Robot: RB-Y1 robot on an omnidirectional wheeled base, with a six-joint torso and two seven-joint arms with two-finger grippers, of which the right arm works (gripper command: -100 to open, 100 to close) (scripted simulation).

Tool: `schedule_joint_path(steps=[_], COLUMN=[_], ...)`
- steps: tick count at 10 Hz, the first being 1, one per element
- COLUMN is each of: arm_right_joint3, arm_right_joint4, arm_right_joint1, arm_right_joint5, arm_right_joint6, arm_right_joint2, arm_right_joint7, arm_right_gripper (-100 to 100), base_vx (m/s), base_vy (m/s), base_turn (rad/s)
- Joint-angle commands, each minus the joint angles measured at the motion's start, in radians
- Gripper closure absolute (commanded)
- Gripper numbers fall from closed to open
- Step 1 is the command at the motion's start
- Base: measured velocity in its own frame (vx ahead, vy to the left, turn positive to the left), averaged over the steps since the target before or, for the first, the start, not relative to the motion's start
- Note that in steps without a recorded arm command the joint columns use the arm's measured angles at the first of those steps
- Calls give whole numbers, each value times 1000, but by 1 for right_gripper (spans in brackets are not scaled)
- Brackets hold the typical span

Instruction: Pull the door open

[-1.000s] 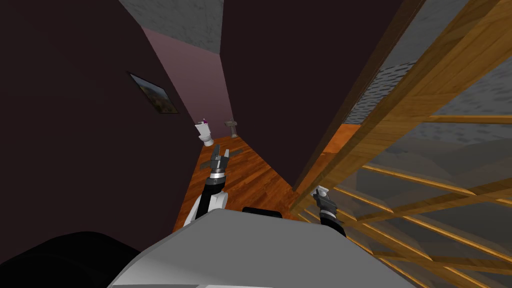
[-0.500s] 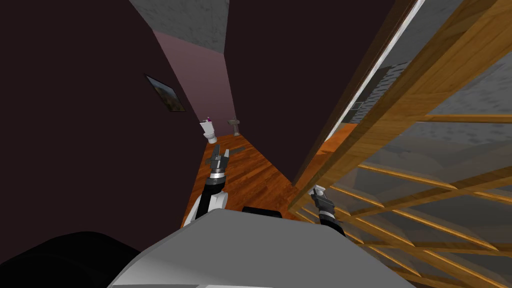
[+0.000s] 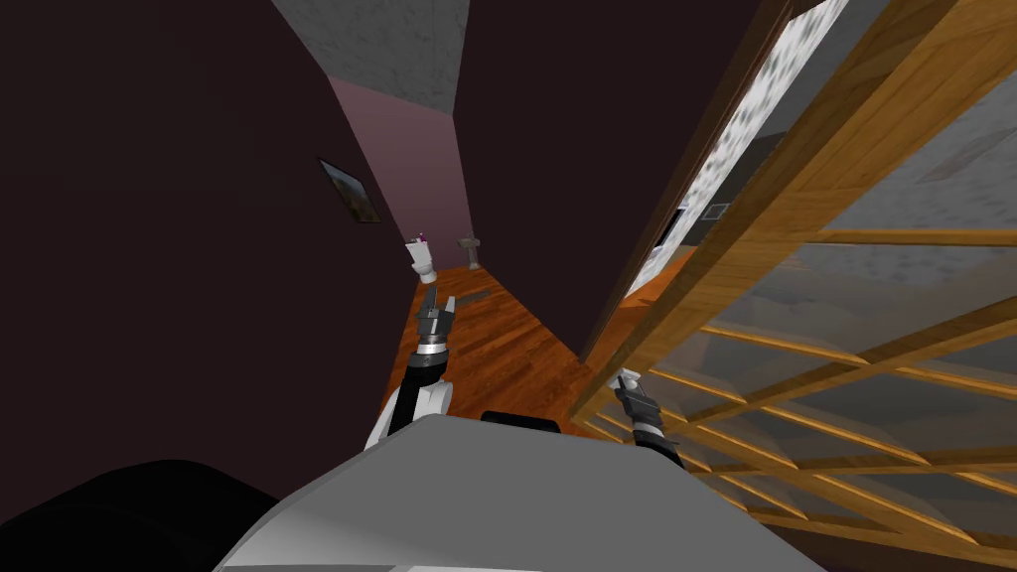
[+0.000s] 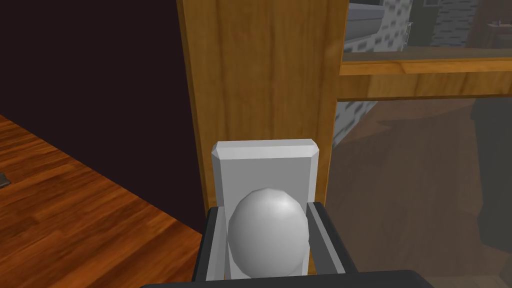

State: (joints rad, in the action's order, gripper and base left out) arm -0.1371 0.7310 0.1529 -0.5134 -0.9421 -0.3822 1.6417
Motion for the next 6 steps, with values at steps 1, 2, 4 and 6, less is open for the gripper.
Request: schedule_joint_path(steps=[1, 2, 4, 6], arm_right_joint3=[-15, -26, -52, -81], arm_right_joint4=[9, 14, 24, 35], arm_right_joint1=[9, 15, 28, 42], arm_right_joint5=[10, 17, 33, 52], arm_right_joint6=[-9, -16, -31, -49], arm_right_joint2=[-8, -14, -27, -43], arm_right_joint7=[12, 21, 40, 61], arm_right_gripper=[100, 100, 100, 100], base_vx=[-196, -191, -215, -243], base_vy=[-30, -23, -29, -2], base_turn=[61, 42, 52, 50])
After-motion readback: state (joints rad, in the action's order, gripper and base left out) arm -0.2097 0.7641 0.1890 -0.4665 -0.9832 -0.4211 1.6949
